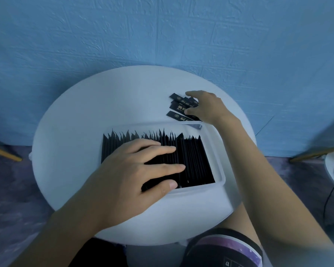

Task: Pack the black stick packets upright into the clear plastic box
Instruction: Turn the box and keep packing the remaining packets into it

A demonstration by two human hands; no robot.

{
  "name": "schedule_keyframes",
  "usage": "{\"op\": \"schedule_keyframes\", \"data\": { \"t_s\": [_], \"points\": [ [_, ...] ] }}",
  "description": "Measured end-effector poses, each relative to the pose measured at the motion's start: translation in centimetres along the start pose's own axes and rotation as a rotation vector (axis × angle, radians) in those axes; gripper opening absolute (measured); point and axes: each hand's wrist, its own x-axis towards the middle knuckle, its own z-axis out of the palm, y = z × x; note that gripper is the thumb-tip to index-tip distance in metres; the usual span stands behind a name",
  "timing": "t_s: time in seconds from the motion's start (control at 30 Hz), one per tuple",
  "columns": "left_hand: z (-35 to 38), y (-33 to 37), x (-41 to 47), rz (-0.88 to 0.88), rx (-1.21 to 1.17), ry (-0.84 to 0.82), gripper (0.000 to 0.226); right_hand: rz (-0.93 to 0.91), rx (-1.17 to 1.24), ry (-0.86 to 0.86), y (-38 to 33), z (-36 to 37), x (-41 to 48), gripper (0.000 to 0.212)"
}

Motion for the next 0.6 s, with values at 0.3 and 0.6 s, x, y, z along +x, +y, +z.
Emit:
{"op": "schedule_keyframes", "data": {
  "t_s": [0.3, 0.6],
  "points": [
    [0.1, 0.0, 0.0, -0.004, 0.000, 0.000, 0.037, -0.036, 0.016, -0.005, 0.6, 0.8, -0.6, 0.027],
    [-0.1, 0.2, 0.0, -0.011, -0.006, 0.009, 0.037, -0.039, 0.106, 0.097, 0.5, -0.3, -1.5, 0.014]
  ]
}}
